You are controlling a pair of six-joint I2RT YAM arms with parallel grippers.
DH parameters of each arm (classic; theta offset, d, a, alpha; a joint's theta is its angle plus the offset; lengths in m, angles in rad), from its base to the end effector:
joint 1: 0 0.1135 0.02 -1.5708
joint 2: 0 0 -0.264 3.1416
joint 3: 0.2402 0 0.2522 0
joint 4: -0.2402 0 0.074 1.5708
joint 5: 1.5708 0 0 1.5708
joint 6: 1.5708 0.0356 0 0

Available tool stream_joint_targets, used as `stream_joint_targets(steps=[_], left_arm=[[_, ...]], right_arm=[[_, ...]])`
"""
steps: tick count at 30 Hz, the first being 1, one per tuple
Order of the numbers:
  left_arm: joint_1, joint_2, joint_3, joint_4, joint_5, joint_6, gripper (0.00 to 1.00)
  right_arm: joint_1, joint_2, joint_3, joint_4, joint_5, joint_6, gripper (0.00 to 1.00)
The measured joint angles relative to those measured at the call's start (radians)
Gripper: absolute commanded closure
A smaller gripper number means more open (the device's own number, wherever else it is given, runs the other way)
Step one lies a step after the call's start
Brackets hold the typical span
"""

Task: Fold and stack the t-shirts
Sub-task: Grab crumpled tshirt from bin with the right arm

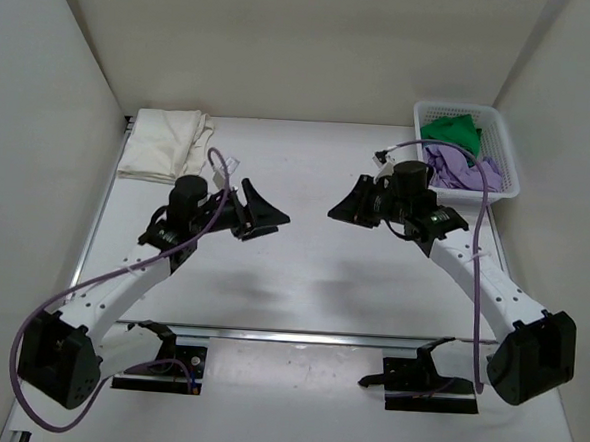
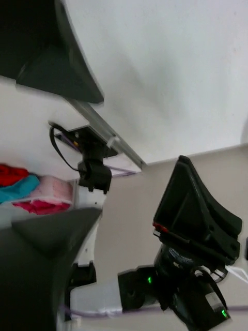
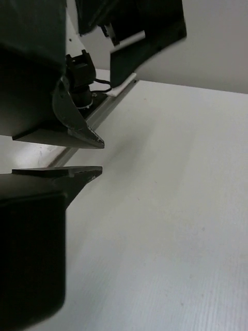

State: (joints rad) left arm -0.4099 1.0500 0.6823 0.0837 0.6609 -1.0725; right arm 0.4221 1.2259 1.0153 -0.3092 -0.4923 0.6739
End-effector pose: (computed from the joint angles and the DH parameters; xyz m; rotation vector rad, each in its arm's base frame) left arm 0.2085 -0.1144 0.2818 -0.1696 2.1282 -1.5700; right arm 0.2433 0.1277 0.3171 -0.0421 2.2441 1.1473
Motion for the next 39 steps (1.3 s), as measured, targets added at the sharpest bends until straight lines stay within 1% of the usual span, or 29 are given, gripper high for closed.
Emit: stream_joint_targets(steps=[1, 2, 3, 4, 6, 7, 9, 10, 12, 15, 17, 19, 20, 21, 23, 24, 25, 26, 29, 30, 31, 32, 39], left_arm=[[-0.019, 0.031, 0.067, -0.072, -0.016, 0.04, 0.68], [-0.038, 0.066, 0.14, -0.138, -0.039, 0.082, 0.78], [-0.053, 0.106, 0.222, -0.206, -0.061, 0.138, 0.88], [-0.064, 0.147, 0.307, -0.272, -0.082, 0.188, 0.94], [-0.071, 0.205, 0.437, -0.395, -0.146, 0.286, 0.97], [-0.073, 0.227, 0.487, -0.453, -0.182, 0.333, 0.98], [-0.082, 0.268, 0.576, -0.558, -0.285, 0.422, 0.97], [-0.086, 0.28, 0.602, -0.595, -0.317, 0.455, 1.0], [-0.098, 0.289, 0.618, -0.652, -0.367, 0.512, 1.0], [-0.113, 0.292, 0.618, -0.722, -0.412, 0.57, 1.0], [-0.126, 0.295, 0.618, -0.75, -0.438, 0.591, 1.0], [-0.135, 0.299, 0.618, -0.768, -0.443, 0.601, 0.91], [-0.137, 0.301, 0.615, -0.768, -0.439, 0.601, 0.79], [-0.138, 0.303, 0.61, -0.764, -0.435, 0.6, 0.75], [-0.14, 0.304, 0.592, -0.758, -0.418, 0.594, 0.76], [-0.14, 0.304, 0.581, -0.756, -0.412, 0.593, 0.74], [-0.14, 0.306, 0.573, -0.757, -0.408, 0.594, 0.73], [-0.142, 0.312, 0.57, -0.761, -0.406, 0.593, 0.73], [-0.144, 0.337, 0.57, -0.764, -0.399, 0.592, 0.73], [-0.144, 0.344, 0.569, -0.764, -0.394, 0.589, 0.71], [-0.143, 0.349, 0.568, -0.761, -0.387, 0.586, 0.71], [-0.142, 0.351, 0.565, -0.757, -0.382, 0.582, 0.71], [-0.119, 0.351, 0.53, -0.756, -0.364, 0.57, 0.72]], right_arm=[[-0.004, 0.018, 0.016, -0.013, 0.006, -0.013, 0.75], [-0.003, 0.042, 0.045, -0.041, 0.023, -0.029, 0.68], [-0.004, 0.07, 0.085, -0.078, 0.048, -0.044, 0.66], [-0.006, 0.1, 0.132, -0.114, 0.078, -0.062, 0.66], [-0.016, 0.169, 0.261, -0.201, 0.143, -0.114, 0.93], [-0.027, 0.204, 0.334, -0.24, 0.195, -0.139, 0.99], [-0.071, 0.279, 0.487, -0.32, 0.295, -0.177, 1.0], [-0.105, 0.319, 0.56, -0.355, 0.345, -0.19, 1.0], [-0.183, 0.397, 0.676, -0.402, 0.434, -0.222, 1.0], [-0.309, 0.498, 0.737, -0.43, 0.542, -0.259, 1.0], [-0.378, 0.573, 0.767, -0.48, 0.579, -0.274, 1.0], [-0.439, 0.661, 0.814, -0.511, 0.593, -0.283, 1.0], [-0.463, 0.7, 0.832, -0.517, 0.602, -0.289, 1.0], [-0.484, 0.734, 0.843, -0.522, 0.615, -0.296, 1.0], [-0.509, 0.791, 0.867, -0.544, 0.628, -0.314, 0.86], [-0.516, 0.817, 0.885, -0.553, 0.631, -0.321, 0.82], [-0.52, 0.838, 0.902, -0.56, 0.629, -0.327, 0.7], [-0.523, 0.86, 0.921, -0.564, 0.623, -0.332, 0.62], [-0.539, 0.911, 0.977, -0.57, 0.592, -0.346, 0.61], [-0.544, 0.927, 0.998, -0.571, 0.581, -0.35, 0.57], [-0.55, 0.942, 1.02, -0.571, 0.571, -0.352, 0.53], [-0.556, 0.954, 1.037, -0.569, 0.562, -0.355, 0.52], [-0.582, 1.046, 1.133, -0.565, 0.527, -0.356, 0.53]])
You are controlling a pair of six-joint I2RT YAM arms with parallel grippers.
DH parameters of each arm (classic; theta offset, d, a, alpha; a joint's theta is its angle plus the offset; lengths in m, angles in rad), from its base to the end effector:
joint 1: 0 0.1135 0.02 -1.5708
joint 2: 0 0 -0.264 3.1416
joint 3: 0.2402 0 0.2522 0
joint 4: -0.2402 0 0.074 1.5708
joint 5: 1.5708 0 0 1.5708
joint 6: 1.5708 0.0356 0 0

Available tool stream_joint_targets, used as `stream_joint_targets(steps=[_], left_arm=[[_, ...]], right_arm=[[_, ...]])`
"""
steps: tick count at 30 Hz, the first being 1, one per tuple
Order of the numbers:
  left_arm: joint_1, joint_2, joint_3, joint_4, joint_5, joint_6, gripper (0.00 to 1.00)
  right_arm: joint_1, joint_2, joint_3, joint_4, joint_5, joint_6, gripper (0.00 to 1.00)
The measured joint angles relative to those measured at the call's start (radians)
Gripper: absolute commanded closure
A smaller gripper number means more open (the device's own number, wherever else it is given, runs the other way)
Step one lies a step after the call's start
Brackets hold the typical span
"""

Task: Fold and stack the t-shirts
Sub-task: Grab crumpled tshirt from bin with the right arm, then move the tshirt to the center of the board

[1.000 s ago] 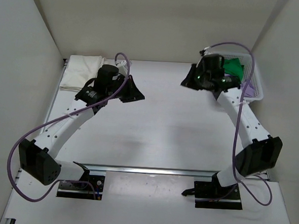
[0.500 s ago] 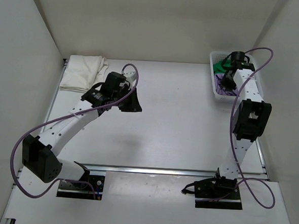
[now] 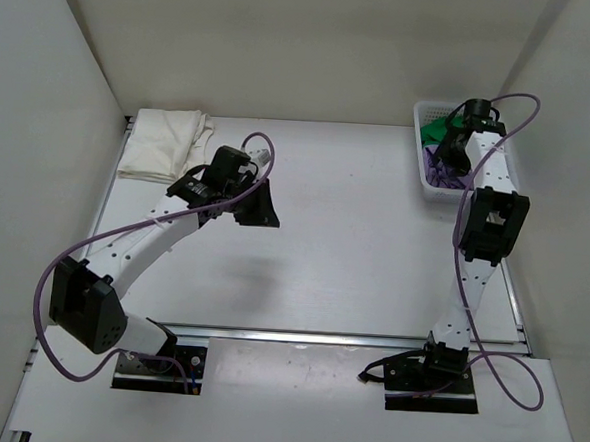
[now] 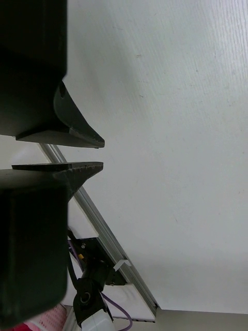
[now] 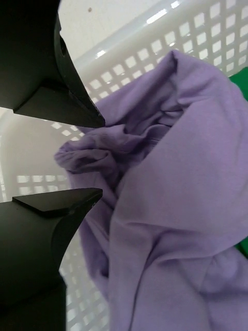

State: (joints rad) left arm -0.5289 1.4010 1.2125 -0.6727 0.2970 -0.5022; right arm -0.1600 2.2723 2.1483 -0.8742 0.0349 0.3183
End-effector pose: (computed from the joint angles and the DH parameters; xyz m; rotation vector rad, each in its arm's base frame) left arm 0.2517 -0.1592 0.3048 0.1754 2.5486 -0.7979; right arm 0.4937 -0.0809 0.2523 0.6212 2.4919 0.0151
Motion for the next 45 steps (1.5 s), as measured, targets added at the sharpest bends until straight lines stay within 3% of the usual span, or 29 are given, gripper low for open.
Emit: stream_joint_targets(steps=[7, 9, 15, 20, 24, 34, 40, 45], left_arm=[[0.022, -0.006, -0.029, 0.011, 0.006, -0.011, 0.72], [0.024, -0.011, -0.05, 0.01, 0.007, -0.015, 0.71], [0.032, -0.033, -0.071, 0.006, 0.008, -0.018, 0.71], [0.035, -0.042, -0.071, 0.013, 0.014, -0.023, 0.71], [0.028, -0.041, -0.071, 0.024, 0.032, -0.03, 0.71], [-0.013, -0.008, 0.014, 0.019, 0.055, -0.032, 0.66], [-0.012, 0.082, 0.139, 0.02, 0.056, -0.04, 0.66], [0.09, 0.139, 0.153, 0.016, 0.061, -0.081, 0.64]], right_arm=[[0.01, 0.105, 0.096, -0.009, -0.018, 0.022, 0.57], [0.017, 0.13, 0.127, -0.017, -0.027, 0.026, 0.77], [0.03, 0.153, 0.183, -0.047, -0.016, 0.051, 1.0], [0.035, 0.155, 0.327, -0.148, 0.008, 0.071, 1.0], [0.035, 0.155, 0.581, -0.242, 0.031, 0.08, 1.0], [0.072, -0.116, 0.634, -0.328, 0.039, 0.071, 1.0], [0.136, -0.422, 0.622, -0.263, -0.136, 0.039, 1.0], [0.257, -0.688, 0.514, -0.038, -0.405, 0.047, 1.0]])
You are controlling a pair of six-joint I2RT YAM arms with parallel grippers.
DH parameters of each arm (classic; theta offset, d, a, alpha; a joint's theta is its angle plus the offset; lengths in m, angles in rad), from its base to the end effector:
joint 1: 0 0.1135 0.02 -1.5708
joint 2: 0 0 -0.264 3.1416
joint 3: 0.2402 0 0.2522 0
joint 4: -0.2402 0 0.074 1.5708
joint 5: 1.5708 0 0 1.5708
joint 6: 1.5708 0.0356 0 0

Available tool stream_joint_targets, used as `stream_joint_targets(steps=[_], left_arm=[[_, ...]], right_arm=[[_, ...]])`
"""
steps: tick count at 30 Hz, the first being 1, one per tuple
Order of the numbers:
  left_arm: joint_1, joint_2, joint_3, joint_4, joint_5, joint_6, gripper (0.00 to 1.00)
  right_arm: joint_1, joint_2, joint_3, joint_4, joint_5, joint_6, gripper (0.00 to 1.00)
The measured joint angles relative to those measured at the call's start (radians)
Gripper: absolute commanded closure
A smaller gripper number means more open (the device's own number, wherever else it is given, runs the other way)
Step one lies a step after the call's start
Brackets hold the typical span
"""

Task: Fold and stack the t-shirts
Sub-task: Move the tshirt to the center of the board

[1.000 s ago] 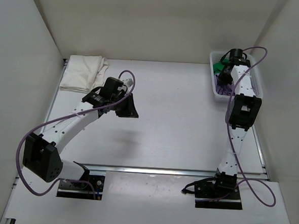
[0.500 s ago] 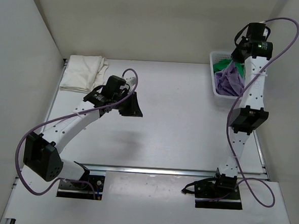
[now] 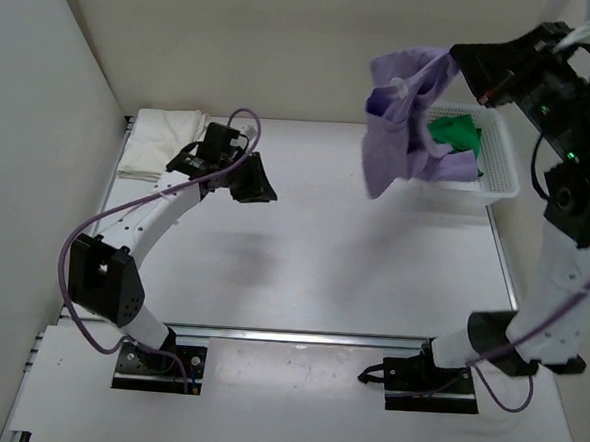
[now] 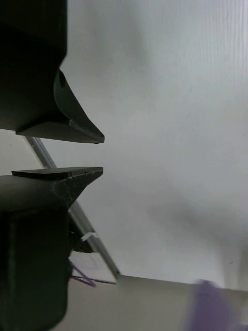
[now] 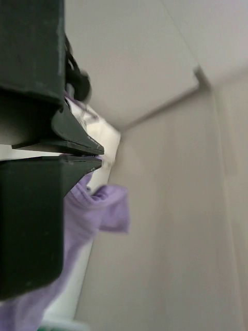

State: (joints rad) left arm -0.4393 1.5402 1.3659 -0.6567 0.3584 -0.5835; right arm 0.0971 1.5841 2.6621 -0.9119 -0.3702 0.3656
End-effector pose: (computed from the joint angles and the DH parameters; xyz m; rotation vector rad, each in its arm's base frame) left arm 0.2987 -0.1542 0.3147 -0.0050 2.5317 -0.8782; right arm 0.1901 0.0315 0.6394 -0.1207 1.4419 0.6403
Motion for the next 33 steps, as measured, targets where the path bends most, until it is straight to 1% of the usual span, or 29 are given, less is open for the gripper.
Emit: stream_joint_targets(steps=[2, 4, 6, 7, 9, 10, 13, 15, 17, 18, 20, 21, 23, 25, 26, 27, 29, 30, 31, 32, 33], left_arm=[[0.071, 0.021, 0.0, -0.003, 0.003, -0.022, 0.64], [0.151, 0.04, 0.0, -0.002, 0.009, -0.047, 0.64], [0.23, 0.054, 0.0, -0.003, 0.008, -0.064, 0.63], [0.259, 0.056, 0.0, -0.005, 0.005, -0.069, 0.64], [0.306, 0.059, 0.009, -0.021, -0.01, -0.074, 0.63], [0.316, 0.059, 0.016, -0.026, -0.016, -0.076, 0.63], [0.307, 0.059, 0.055, -0.036, -0.032, -0.07, 0.56], [0.273, 0.059, 0.069, -0.031, -0.042, -0.056, 0.56], [0.228, 0.059, 0.066, -0.035, -0.065, -0.033, 0.54], [0.198, 0.059, 0.056, -0.037, -0.078, -0.018, 0.54], [0.143, 0.049, 0.012, -0.037, -0.103, 0.013, 0.54], [0.116, 0.044, -0.02, -0.046, -0.11, 0.03, 0.54], [0.075, 0.038, -0.086, -0.067, -0.105, 0.059, 0.55], [0.062, 0.038, -0.134, -0.1, -0.103, 0.079, 0.54], [0.057, 0.035, -0.159, -0.111, -0.103, 0.088, 0.55], [0.05, 0.028, -0.182, -0.123, -0.105, 0.095, 0.53], [0.026, 0.0, -0.23, -0.13, -0.107, 0.099, 0.52], [0.003, -0.019, -0.258, -0.131, -0.1, 0.098, 0.51], [-0.028, -0.043, -0.294, -0.123, -0.079, 0.094, 0.5], [-0.053, -0.064, -0.328, -0.109, -0.059, 0.086, 0.49], [-0.082, -0.089, -0.372, -0.089, -0.034, 0.074, 0.44]], right_arm=[[-0.002, -0.12, -0.16, 0.129, -0.101, 0.031, 1.0], [-0.03, -0.224, -0.317, 0.244, -0.177, 0.072, 1.0], [-0.053, -0.293, -0.454, 0.338, -0.234, 0.105, 1.0], [-0.051, -0.318, -0.519, 0.37, -0.243, 0.109, 0.99], [-0.007, -0.354, -0.683, 0.407, -0.2, 0.106, 1.0], [0.013, -0.362, -0.774, 0.418, -0.176, 0.106, 1.0], [0.063, -0.362, -1.047, 0.446, -0.076, 0.112, 1.0], [0.085, -0.335, -1.265, 0.473, -0.005, 0.131, 1.0], [0.098, -0.303, -1.428, 0.46, 0.043, 0.154, 0.99], [0.106, -0.287, -1.473, 0.445, 0.068, 0.161, 1.0], [0.133, -0.231, -1.486, 0.405, 0.139, 0.173, 1.0], [0.146, -0.195, -1.453, 0.392, 0.178, 0.176, 0.97], [0.165, -0.116, -1.343, 0.341, 0.239, 0.177, 0.85], [0.179, -0.047, -1.215, 0.326, 0.299, 0.164, 0.62], [0.185, -0.039, -1.181, 0.332, 0.327, 0.153, 0.58], [0.19, -0.044, -1.164, 0.329, 0.348, 0.138, 0.56], [0.196, -0.081, -1.152, 0.305, 0.387, 0.111, 0.56], [0.197, -0.111, -1.157, 0.29, 0.402, 0.101, 0.61], [0.197, -0.148, -1.174, 0.274, 0.414, 0.095, 0.77], [0.196, -0.187, -1.199, 0.265, 0.416, 0.087, 0.83], [0.193, -0.238, -1.247, 0.27, 0.405, 0.088, 0.89]])
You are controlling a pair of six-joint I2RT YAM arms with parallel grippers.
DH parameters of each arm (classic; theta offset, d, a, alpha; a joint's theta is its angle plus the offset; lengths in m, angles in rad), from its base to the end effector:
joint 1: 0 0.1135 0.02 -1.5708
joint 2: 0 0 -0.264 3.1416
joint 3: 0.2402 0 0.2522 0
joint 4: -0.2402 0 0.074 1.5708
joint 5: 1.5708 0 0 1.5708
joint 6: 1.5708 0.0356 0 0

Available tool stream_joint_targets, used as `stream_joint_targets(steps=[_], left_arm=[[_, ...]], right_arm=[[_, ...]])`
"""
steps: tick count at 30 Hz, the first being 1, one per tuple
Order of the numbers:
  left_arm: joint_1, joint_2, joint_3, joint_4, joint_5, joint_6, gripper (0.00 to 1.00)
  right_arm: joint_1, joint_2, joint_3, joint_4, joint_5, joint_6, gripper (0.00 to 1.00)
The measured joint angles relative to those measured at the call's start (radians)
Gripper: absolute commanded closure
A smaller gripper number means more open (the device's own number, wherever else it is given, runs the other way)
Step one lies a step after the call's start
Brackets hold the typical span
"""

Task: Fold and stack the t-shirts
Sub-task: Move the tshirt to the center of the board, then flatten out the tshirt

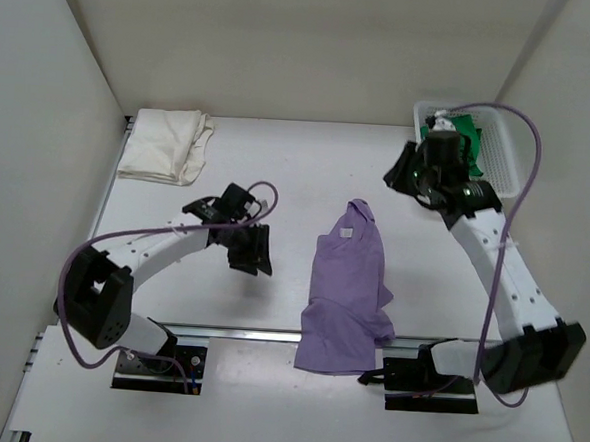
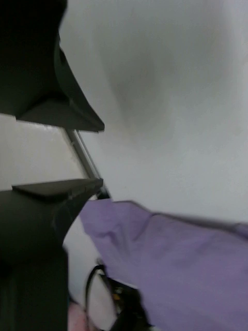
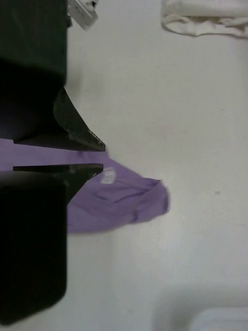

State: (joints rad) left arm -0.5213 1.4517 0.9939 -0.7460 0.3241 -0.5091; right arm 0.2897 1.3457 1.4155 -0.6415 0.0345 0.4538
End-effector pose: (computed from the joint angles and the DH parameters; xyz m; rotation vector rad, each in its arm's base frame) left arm 0.2316 -0.1461 0.2206 0.1059 2.9042 -0.6789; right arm 0.2815 0.0826 0.3885 0.1981 2.1594 0.3950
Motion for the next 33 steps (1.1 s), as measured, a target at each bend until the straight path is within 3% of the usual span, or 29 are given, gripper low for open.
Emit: stream_joint_targets(steps=[1, 6, 9, 11, 13, 20, 22, 27, 30, 31, 33], left_arm=[[-0.032, -0.022, -0.044, 0.018, 0.03, -0.014, 0.42], [-0.178, -0.049, -0.148, 0.102, 0.115, -0.073, 0.37], [-0.235, -0.037, -0.156, 0.19, 0.159, -0.102, 0.34], [-0.238, -0.027, -0.173, 0.25, 0.18, -0.123, 0.31], [-0.242, -0.001, -0.174, 0.286, 0.184, -0.136, 0.31], [-0.324, 0.184, -0.13, 0.392, 0.195, -0.172, 0.32], [-0.343, 0.225, -0.129, 0.417, 0.203, -0.184, 0.39], [-0.368, 0.272, -0.12, 0.457, 0.229, -0.214, 0.71], [-0.369, 0.282, -0.111, 0.484, 0.237, -0.23, 0.95], [-0.368, 0.283, -0.107, 0.484, 0.233, -0.233, 1.0], [-0.357, 0.284, -0.094, 0.477, 0.217, -0.233, 1.0]], right_arm=[[-0.011, -0.067, -0.07, 0.0, -0.024, 0.003, 0.99], [-0.071, -0.301, -0.352, -0.05, -0.109, 0.024, 0.98], [-0.021, -0.315, -0.407, -0.08, -0.133, 0.034, 0.88], [0.006, -0.312, -0.431, -0.076, -0.154, 0.045, 0.69], [0.011, -0.314, -0.458, -0.07, -0.175, 0.046, 0.62], [-0.044, -0.244, -0.565, -0.005, -0.213, 0.044, 0.54], [-0.069, -0.208, -0.59, 0.024, -0.225, 0.043, 0.54], [-0.115, -0.123, -0.644, 0.104, -0.238, 0.037, 0.53], [-0.132, -0.061, -0.689, 0.172, -0.24, 0.036, 0.54], [-0.137, -0.041, -0.706, 0.195, -0.243, 0.037, 0.55], [-0.15, -0.006, -0.739, 0.236, -0.25, 0.041, 0.59]])
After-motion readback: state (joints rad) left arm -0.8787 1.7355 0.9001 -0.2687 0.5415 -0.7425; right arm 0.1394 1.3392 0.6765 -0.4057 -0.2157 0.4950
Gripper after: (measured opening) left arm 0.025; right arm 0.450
